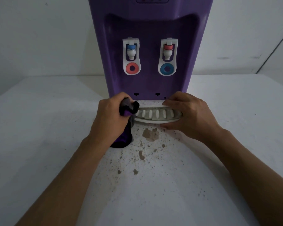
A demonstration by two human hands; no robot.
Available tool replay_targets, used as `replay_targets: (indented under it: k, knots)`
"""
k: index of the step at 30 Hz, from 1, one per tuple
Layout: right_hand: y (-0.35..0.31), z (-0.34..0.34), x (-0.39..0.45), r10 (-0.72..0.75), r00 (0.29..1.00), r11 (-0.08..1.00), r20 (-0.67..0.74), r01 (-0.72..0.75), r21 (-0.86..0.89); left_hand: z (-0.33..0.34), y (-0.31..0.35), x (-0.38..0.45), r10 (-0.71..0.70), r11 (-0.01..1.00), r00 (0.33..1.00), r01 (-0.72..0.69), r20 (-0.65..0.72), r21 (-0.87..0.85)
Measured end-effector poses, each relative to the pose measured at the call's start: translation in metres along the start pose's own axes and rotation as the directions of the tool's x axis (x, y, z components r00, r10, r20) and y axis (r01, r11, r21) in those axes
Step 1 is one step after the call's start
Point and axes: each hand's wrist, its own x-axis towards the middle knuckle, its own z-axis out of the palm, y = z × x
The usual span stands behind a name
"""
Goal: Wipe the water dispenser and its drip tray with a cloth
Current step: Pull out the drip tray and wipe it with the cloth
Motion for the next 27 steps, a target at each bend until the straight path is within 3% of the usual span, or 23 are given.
replay_targets:
  k: [10, 20, 27]
  knots:
    - [-0.003, -0.001, 0.000, -0.009, 1.000, 0.999, -0.011, 0.009, -0.031, -0.013, 0.005, -0.008, 0.041, 0.957, 0.957, -0.121, 0.288, 0.263]
    - [0.000, -0.001, -0.001, -0.003, 1.000, 0.999, 0.002, 0.003, -0.036, -0.011, 0.016, -0.001, 0.063, 0.936, 0.942, -0.170, 0.329, 0.307]
    - [0.002, 0.001, 0.000, 0.014, 0.999, 1.000, 0.030, -0.013, -0.010, -0.016, 0.000, -0.008, 0.124, 0.974, 0.964, -0.163, 0.235, 0.155]
